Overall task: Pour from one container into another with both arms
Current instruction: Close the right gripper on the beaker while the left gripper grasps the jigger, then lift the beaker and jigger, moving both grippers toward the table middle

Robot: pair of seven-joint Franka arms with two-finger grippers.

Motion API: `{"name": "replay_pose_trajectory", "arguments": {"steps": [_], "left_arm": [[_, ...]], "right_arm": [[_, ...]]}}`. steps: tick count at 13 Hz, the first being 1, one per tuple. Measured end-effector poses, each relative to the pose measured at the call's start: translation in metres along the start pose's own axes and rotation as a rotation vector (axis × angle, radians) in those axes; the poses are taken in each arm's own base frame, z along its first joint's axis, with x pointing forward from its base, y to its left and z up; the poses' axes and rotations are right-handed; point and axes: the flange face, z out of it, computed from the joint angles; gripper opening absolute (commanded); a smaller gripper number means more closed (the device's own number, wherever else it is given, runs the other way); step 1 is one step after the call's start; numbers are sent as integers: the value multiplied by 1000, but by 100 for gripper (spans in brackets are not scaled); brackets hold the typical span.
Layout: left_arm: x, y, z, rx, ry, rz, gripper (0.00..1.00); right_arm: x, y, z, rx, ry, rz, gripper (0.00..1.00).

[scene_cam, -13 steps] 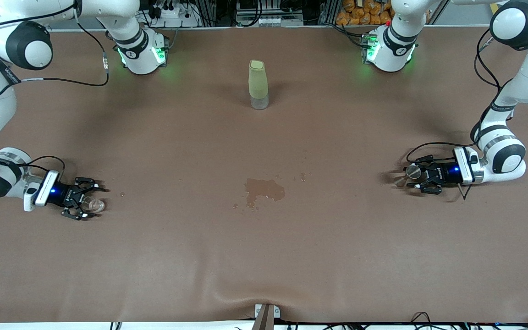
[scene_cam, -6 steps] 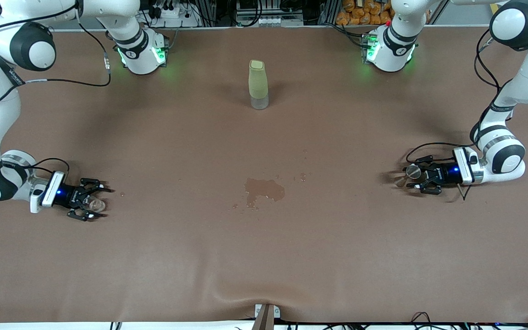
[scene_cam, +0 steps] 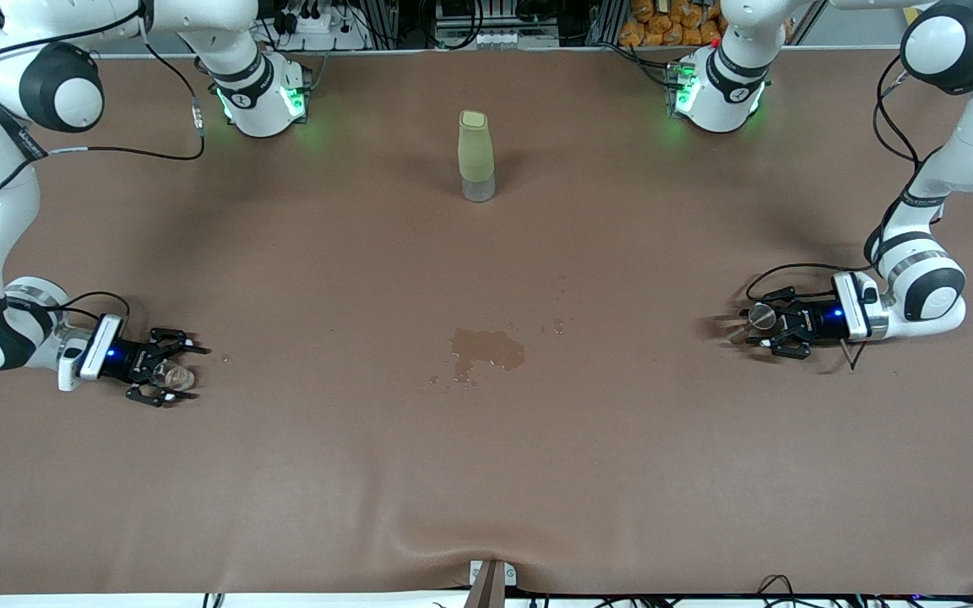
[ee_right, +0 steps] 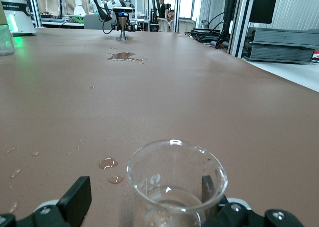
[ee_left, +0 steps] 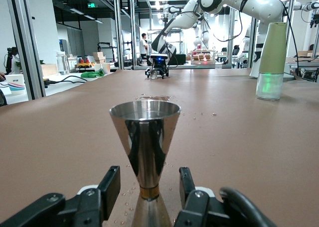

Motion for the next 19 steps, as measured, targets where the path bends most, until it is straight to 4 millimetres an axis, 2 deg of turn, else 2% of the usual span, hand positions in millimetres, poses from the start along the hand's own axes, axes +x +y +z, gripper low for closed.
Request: {"name": "replay_pose_trajectory", "arguments": {"steps": [2,3,4,6,7,9,10,13,14,15,17,18,19], "left_arm": [[-1,1,0,0,0,-2,49],[-2,1,1,2,2,-3,46],[-2,0,1,7,5,-4,45],[-2,0,2,8,6,-4,39],[-2,0,3,7,6,-4,32],[-2,0,3,7,6,-4,5],[-2,0,3,7,6,-5,0],[-3,0,3,8,6,-6,0],[-3,0,3,8,5,-12,0],[-2,-2,2,9,5,-28,0],[5,-10,-3,13,-4,-62,0],[11,-16,-7,17,-10,-70,0],[18,-25,-12,21,-17,-77,0]], "right_arm": [[-1,-1,-2,-5,4,3,100],[-2,-1,-3,-8,4,4,96],[-2,-2,-5,-11,5,5,85],[-4,-3,-8,-14,7,8,84],[-4,-4,-9,-13,9,11,84],[-4,-4,-10,-13,10,12,84],[-4,-4,-10,-13,10,13,84],[-4,-4,-9,-14,11,13,83],[-4,-3,-8,-16,13,13,75],[-3,-3,-6,-17,15,13,52],[-3,-2,-3,-13,18,12,18],[-2,-2,-3,-12,20,12,13],[-3,-2,-3,-12,19,12,12]]}}
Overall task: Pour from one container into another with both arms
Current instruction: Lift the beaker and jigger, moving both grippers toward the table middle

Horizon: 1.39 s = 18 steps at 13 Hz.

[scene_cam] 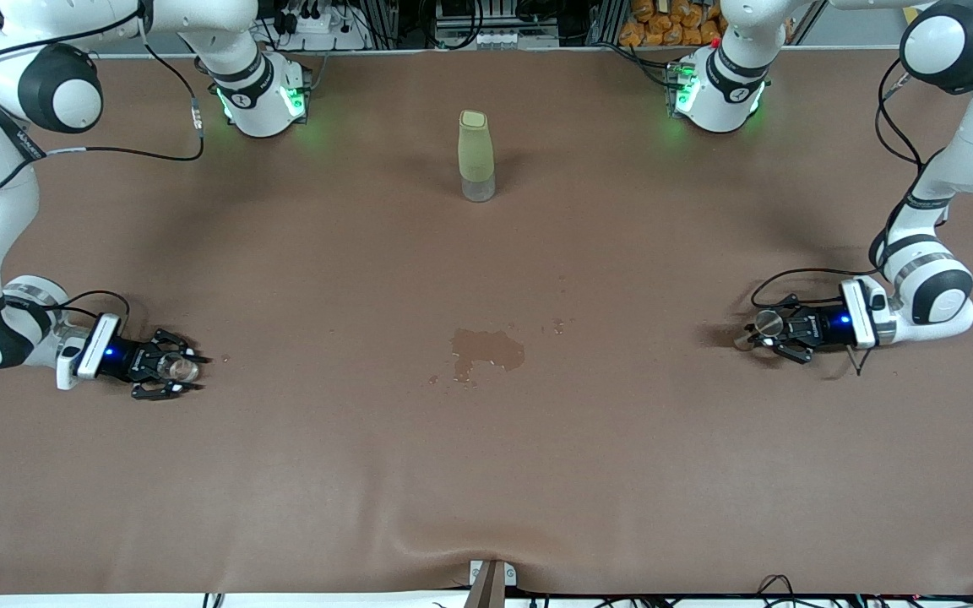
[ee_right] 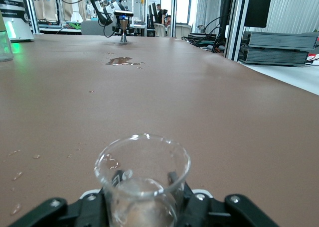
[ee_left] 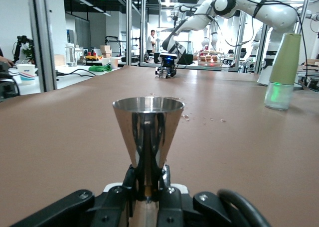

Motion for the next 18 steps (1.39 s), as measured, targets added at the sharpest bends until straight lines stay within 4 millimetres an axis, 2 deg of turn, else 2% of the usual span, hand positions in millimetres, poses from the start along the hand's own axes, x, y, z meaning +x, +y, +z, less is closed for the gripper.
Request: {"name": "replay_pose_trajectory", "arguments": {"steps": [4,5,10,14,18], "left_arm": [[27,-27,-4,6,-17,-37,0],[30,-30,-4,5,-20,-48,0],[39,-40,-7,9,-29,-72,0],[46,-46,-11,16,-37,-82,0],[54,-49,-15,6,-31,-99,0]], "right_arm": [[-2,0,1,-2,-4,3,3],[-2,0,1,-2,-4,3,3],[-2,0,1,-2,-3,29,4],[1,-4,6,26,40,131,2],[14,1,16,59,94,178,0]]}}
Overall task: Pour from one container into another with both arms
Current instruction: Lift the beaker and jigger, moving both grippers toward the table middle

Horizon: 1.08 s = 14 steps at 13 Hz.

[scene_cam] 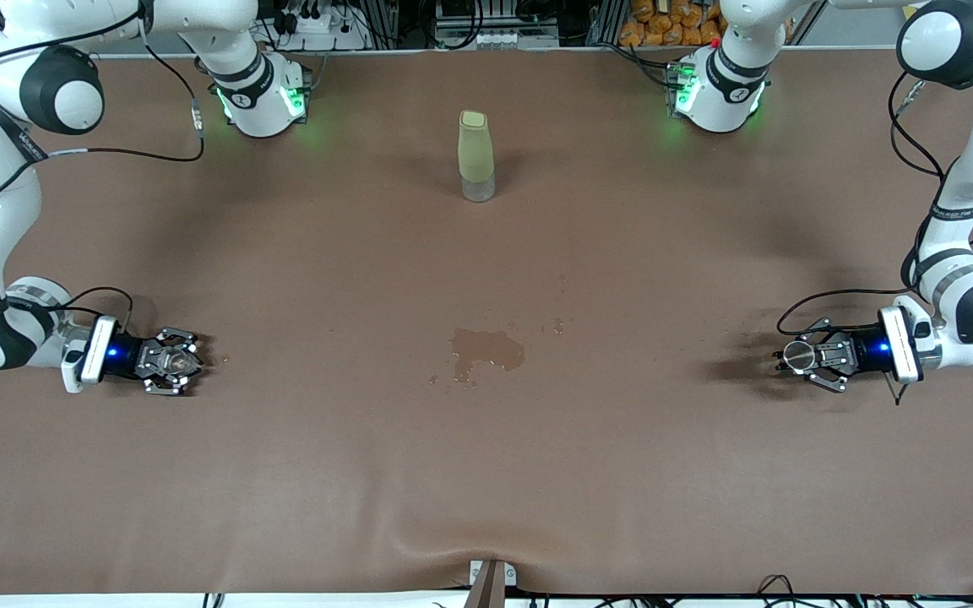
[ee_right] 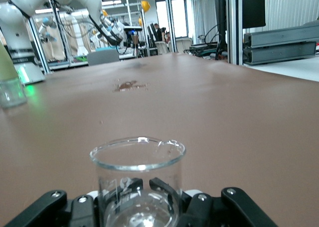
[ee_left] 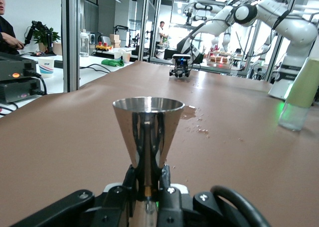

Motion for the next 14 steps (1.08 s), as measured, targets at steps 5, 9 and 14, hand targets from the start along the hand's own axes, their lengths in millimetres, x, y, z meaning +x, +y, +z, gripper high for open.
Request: {"name": "replay_pose_trajectory", "arguments": {"steps": [5,9,14], "left_arm": [[5,-3,-7,2,0,-52,0],[17,-10,-1,-9,-10,-84,0],[34,-19,14,-64,-86,-123,0]], "right_arm": [[74,46,32,44,-11,-27,0],[173,82,82,98,-72,-29,0],[259,101,173,101,-159,33,0]]}}
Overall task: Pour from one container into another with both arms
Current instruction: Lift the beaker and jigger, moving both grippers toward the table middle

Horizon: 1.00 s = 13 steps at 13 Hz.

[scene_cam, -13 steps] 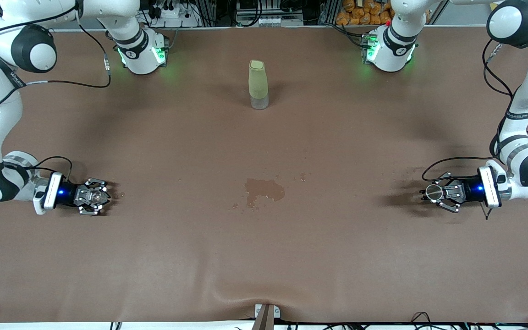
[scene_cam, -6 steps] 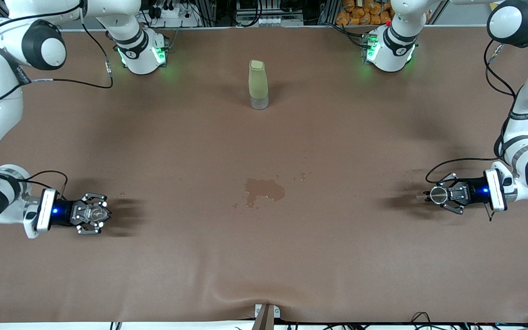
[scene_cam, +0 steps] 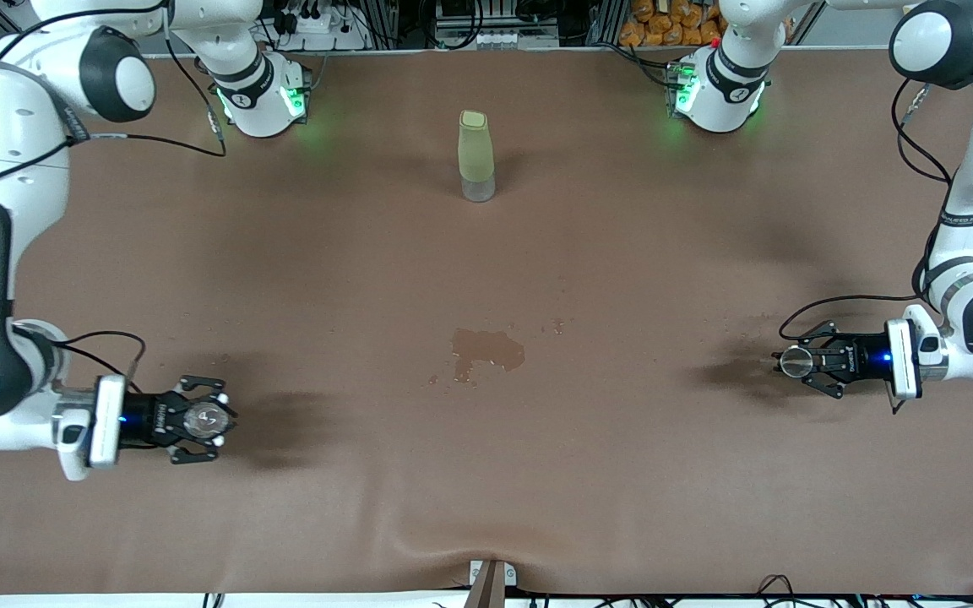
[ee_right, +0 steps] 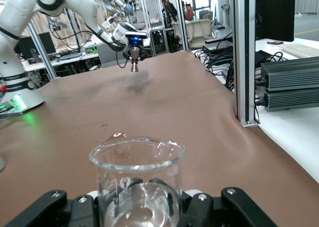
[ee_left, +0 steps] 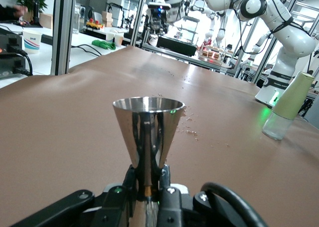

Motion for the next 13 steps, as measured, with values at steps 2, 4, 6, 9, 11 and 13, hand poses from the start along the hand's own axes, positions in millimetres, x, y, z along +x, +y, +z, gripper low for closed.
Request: {"name": "replay_pose_trajectory", "arguments": {"steps": [2,4,6,9,11,13], "left_arm": [[7,-5,13,-8,-17,4,0],[15,-10,39,-26,-40,16,0],[30,-16,76,-53,-53,39,0],[58,-23,136,-75,-42,71,0],[73,-26,171,-73,-28,83,0],[87,-28,201,-52,-9,90,0]], "right_arm": [[31,1,32,-5,-23,30,0],[59,-1,60,-9,-28,41,0],[76,-4,81,-7,-17,35,0],[92,-9,108,17,1,24,0],[107,-12,120,31,4,24,0],[127,-20,135,50,0,37,0]]}}
